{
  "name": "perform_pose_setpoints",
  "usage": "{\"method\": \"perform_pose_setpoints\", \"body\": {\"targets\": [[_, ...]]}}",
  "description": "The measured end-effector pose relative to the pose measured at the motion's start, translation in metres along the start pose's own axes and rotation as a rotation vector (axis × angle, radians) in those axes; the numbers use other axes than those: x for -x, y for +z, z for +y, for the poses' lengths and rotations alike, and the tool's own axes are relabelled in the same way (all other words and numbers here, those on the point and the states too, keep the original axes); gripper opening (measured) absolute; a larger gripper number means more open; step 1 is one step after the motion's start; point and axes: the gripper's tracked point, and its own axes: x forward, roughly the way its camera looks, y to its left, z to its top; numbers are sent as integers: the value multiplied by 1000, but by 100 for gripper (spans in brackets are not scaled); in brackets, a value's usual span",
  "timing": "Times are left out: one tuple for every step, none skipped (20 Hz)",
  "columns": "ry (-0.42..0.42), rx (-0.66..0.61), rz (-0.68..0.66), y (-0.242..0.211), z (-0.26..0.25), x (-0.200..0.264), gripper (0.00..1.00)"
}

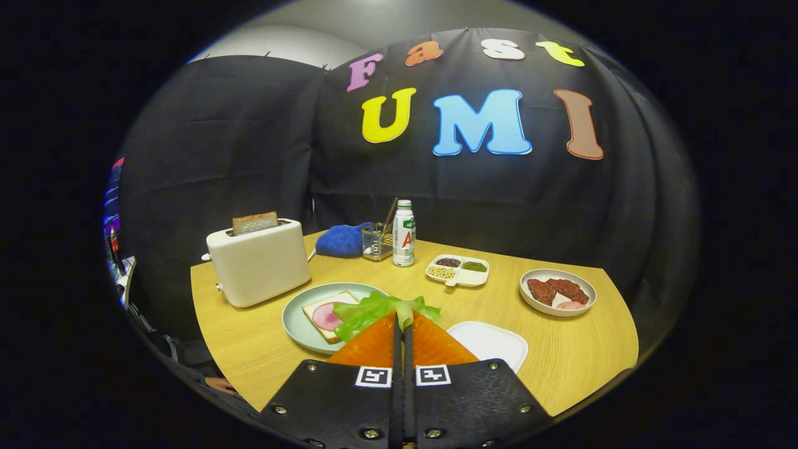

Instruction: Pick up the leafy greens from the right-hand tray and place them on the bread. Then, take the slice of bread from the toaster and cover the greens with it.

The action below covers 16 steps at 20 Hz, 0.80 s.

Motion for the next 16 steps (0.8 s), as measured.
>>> {"method": "perform_pose_setpoints", "body": {"targets": [[19,-22,-18,5,8,-3,0],[32,-32,-23,8,15,-6,0],[49,-41,-28,11,23,-11,0],[65,-51,-30,13,31,-16,0],[82,-61,-31,14,38,-21,0],[92,-64,-32,15,46,-27,0],[96,-53,-12,10,51,-33,0],[101,-52,-9,11,57,-38,0],[117,-58,-15,14,66,-45,0],[130,-60,-21,18,75,-50,0],[133,-62,-26,19,80,-55,0],[136,-61,-31,20,84,-60,0],[138,-60,-30,19,89,-65,0],[144,-67,-24,17,93,-70,0],[148,-72,-21,15,97,-74,0],[138,-69,-21,14,96,-77,0]]}}
